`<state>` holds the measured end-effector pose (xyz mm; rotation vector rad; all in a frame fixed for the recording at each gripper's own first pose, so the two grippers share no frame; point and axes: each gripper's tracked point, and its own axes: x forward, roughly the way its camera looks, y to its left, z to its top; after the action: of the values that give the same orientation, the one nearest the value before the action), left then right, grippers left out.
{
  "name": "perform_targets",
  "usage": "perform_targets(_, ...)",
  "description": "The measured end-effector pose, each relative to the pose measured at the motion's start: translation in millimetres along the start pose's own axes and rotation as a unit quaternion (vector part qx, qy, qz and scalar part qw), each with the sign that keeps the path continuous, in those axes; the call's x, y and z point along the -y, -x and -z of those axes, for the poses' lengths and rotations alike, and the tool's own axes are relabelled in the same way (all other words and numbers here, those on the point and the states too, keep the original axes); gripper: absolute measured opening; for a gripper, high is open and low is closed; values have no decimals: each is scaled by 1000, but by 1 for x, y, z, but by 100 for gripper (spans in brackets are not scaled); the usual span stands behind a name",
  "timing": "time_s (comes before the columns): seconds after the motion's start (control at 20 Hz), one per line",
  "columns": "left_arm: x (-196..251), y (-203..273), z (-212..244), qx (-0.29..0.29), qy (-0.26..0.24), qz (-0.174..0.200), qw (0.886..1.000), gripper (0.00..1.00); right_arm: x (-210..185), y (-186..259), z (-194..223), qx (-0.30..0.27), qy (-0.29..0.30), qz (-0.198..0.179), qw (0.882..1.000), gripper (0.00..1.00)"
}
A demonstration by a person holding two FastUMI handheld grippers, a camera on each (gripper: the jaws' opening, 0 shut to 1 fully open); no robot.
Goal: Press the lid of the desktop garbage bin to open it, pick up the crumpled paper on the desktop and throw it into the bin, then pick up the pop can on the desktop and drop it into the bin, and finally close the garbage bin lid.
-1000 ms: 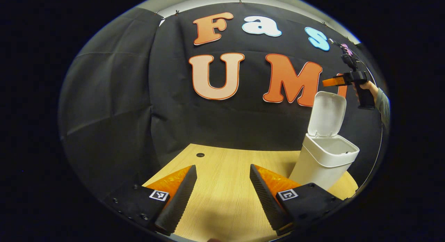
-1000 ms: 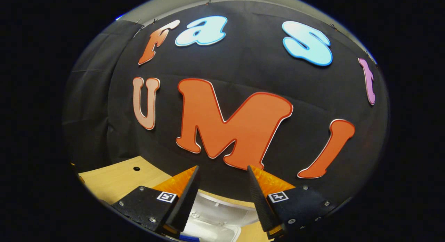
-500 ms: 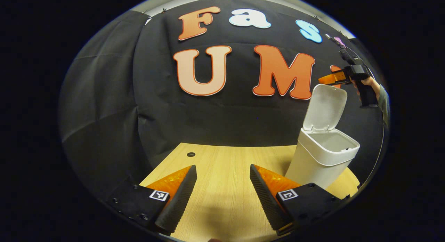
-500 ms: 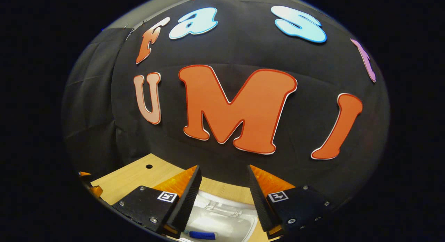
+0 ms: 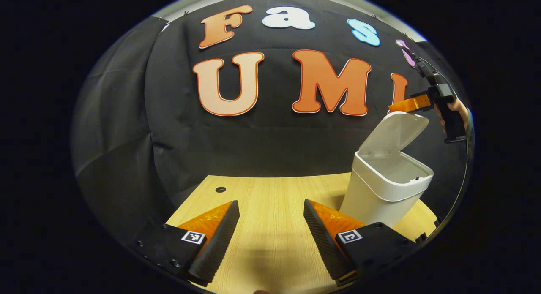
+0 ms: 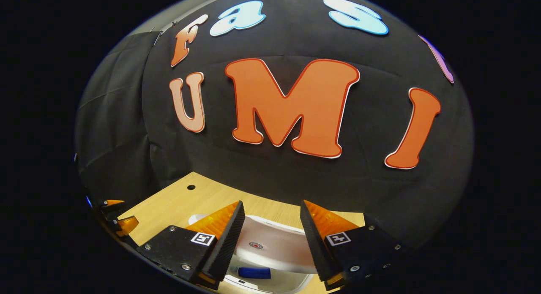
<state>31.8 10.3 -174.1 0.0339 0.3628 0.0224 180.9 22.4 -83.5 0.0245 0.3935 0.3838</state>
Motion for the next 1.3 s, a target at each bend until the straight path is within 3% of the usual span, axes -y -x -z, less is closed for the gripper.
perform_targets(1.05,34,-45,9,-8,-8,56,998,96,-17,11,73,4,-16,11,1000,80)
perform_targets(1.3,36,-54,13,-15,-15,60,998,98,-20,8,93,-5,-60,10,998,80)
